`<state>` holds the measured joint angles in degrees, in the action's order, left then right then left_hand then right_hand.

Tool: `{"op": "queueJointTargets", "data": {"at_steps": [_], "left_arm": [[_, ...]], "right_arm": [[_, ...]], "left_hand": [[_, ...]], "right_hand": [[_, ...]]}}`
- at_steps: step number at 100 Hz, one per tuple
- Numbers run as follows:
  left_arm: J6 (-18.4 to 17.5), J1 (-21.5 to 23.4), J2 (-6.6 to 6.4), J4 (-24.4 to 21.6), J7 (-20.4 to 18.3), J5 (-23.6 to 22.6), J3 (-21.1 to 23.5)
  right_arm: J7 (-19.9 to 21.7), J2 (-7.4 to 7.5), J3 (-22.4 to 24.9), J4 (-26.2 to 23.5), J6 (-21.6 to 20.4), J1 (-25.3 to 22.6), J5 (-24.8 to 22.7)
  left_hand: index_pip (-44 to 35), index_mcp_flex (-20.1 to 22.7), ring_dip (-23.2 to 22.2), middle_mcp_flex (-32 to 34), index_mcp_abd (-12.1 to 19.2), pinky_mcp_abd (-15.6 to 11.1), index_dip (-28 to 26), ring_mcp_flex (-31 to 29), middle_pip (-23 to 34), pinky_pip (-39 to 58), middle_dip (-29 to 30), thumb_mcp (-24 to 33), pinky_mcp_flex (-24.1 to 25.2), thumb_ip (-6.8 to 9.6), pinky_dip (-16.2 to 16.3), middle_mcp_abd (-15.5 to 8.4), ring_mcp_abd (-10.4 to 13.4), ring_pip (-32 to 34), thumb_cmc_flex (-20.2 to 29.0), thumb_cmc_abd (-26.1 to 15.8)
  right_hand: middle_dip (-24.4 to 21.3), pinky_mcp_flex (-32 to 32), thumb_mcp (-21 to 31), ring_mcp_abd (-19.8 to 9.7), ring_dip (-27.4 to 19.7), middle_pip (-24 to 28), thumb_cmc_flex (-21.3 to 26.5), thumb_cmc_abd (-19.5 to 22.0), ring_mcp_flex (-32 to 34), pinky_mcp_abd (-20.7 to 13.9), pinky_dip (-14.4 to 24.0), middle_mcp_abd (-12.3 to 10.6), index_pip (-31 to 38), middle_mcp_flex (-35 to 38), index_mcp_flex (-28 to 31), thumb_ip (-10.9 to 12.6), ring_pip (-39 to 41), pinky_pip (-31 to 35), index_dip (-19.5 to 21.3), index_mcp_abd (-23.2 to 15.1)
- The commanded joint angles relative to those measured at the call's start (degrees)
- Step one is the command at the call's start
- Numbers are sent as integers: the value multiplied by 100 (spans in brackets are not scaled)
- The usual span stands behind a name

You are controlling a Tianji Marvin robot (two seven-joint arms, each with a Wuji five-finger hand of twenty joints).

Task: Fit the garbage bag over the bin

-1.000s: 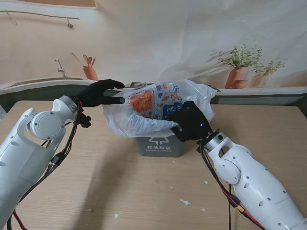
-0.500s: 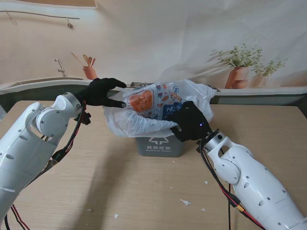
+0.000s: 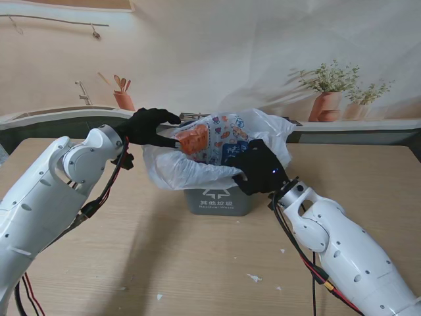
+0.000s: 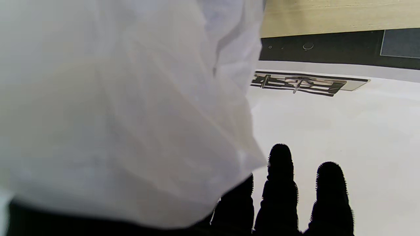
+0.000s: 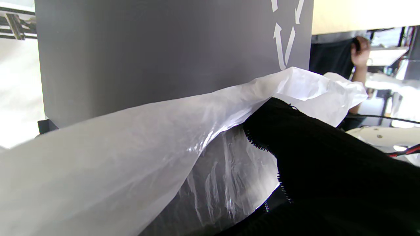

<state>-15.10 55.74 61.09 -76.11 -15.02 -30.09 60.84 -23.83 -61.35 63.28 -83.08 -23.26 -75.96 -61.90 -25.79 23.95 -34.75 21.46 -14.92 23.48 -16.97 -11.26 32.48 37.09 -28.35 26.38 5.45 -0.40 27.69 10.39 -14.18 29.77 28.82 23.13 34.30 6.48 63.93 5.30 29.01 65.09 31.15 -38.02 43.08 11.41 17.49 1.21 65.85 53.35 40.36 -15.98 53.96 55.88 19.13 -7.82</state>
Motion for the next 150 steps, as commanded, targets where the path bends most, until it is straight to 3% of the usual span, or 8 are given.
{"op": "queueJointTargets", "data": {"at_steps": [1,23,29,37,45,66,115,150], "left_arm": [[-1,-58,47,55,-87,-3,-47],[-94,-212,111,295,206,-105,-233],[-129,-254,159,404,409,-100,-268],[-140,-288,234,529,753,-106,-292],[-133,-324,289,620,950,-92,-305],[237,-448,434,824,1227,210,-366],[1389,-915,843,1778,1593,1166,-712],[1617,-1437,1181,2775,1571,1754,-1221]], "right_arm": [[111,-30,-43,28,-17,-32,-9],[124,-31,-77,33,-10,-21,0],[127,-30,-79,33,-10,-21,-5],[131,-29,-80,36,-11,-21,-5],[144,-28,-84,38,-11,-21,-2],[174,-24,-109,41,-45,-18,2],[312,-31,-178,37,-139,-6,105],[388,-41,-196,74,-248,16,203]], "left_hand": [[-311,115,-114,150,117,113,-182,-126,153,220,-232,349,50,-230,35,11,17,146,-106,179],[-1894,819,-270,1004,874,99,-1048,-669,683,666,-847,1762,45,-335,-56,-429,146,614,414,353],[-2512,934,-278,1323,1174,97,-1133,-891,797,922,-939,1739,58,-802,-103,-486,165,755,1010,699],[-3379,1328,-324,2108,1566,95,-1167,-1316,709,1344,-1705,1827,60,-857,-153,-638,185,1018,1540,783],[-3457,1534,-313,2430,1624,92,-1217,-1461,456,1509,-2001,1891,44,-848,-164,-654,179,1098,1661,722],[-3476,1492,-338,2414,1439,92,-1347,-1449,436,1630,-2098,1887,39,-889,-126,-480,113,1163,1709,570],[-3305,1299,-480,1878,1000,103,-1592,-1131,848,1625,-1909,805,92,-854,-40,-182,-127,1211,2011,-119],[-3237,1227,-528,1630,813,75,-1647,-972,1092,1462,-1369,378,84,-779,-29,-45,-241,1194,1933,-282]], "right_hand": [[85,-118,504,94,67,205,397,-94,181,-2,-105,145,254,188,223,-130,130,184,87,-464],[92,-100,511,97,61,200,389,-100,198,-1,-107,146,252,202,229,-133,129,185,86,-467],[94,-100,513,98,60,199,391,-103,205,-1,-108,150,251,206,235,-133,129,185,84,-465],[95,-100,514,107,57,198,388,-103,204,-1,-109,152,250,215,240,-134,124,184,83,-466],[94,-100,517,102,57,193,394,-105,218,-1,-109,161,250,222,243,-133,128,184,83,-466],[109,-100,526,95,52,196,400,-114,223,-1,-111,156,254,230,260,-132,124,185,91,-498],[162,-77,606,85,50,190,402,-166,276,-14,-112,162,238,258,305,-145,141,191,190,-555],[252,-52,650,74,53,165,409,-183,262,-12,-114,152,200,260,324,-153,160,187,242,-610]]}}
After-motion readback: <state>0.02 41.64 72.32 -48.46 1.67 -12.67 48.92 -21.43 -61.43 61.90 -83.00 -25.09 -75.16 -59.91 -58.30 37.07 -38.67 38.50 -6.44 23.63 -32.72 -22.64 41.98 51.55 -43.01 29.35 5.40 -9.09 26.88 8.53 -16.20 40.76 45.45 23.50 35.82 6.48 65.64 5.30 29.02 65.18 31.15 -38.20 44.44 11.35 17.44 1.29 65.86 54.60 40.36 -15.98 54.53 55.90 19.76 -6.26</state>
